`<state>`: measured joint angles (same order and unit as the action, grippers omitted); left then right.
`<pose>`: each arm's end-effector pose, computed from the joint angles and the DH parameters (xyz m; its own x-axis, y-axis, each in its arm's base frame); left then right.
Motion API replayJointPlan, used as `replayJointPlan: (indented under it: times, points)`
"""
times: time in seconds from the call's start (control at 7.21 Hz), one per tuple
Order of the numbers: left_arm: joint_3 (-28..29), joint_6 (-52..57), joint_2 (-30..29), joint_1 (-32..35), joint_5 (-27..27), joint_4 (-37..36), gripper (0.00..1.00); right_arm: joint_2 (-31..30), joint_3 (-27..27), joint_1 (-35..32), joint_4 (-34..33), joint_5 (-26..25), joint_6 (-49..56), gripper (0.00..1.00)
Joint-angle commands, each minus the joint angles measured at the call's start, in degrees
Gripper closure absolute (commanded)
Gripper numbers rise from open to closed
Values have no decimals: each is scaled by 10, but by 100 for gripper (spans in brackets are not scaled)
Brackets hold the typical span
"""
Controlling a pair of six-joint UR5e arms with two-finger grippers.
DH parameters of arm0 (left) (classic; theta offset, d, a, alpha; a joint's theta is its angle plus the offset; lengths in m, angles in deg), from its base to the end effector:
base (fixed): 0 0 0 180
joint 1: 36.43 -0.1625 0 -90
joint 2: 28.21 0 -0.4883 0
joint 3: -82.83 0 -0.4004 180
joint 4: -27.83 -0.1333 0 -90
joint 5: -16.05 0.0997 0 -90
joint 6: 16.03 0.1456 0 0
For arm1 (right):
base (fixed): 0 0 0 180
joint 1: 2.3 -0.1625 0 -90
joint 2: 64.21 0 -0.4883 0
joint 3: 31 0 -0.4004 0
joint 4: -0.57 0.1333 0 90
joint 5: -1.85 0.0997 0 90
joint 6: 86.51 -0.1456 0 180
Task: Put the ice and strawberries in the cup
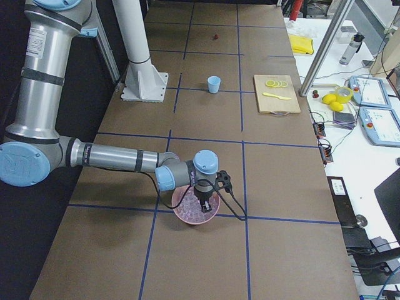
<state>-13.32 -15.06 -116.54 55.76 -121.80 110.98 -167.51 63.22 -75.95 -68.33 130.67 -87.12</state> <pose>-0.0437 -0.4792 0.7211 0.6700 -0.0394 -0.7414 0.0268 0.9992 -0.0288 -0.0735 -0.3997 0.7911 0.7138 -0.3346 0.6153 0.2677 0.9421 0.2017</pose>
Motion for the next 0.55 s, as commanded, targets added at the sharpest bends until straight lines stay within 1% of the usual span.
replayJointPlan:
  times: [0.0, 0.28, 0.42]
  points:
    - [0, 0, 0, 0, -2, 0, 0, -2, 0, 0, 1, -1, 1, 73]
    - [0, 0, 0, 0, -2, 0, 0, -3, 4, -1, 2, 0, 1, 99]
    - [0, 0, 0, 0, -3, 0, 0, -5, 10, -1, 2, 0, 1, 100]
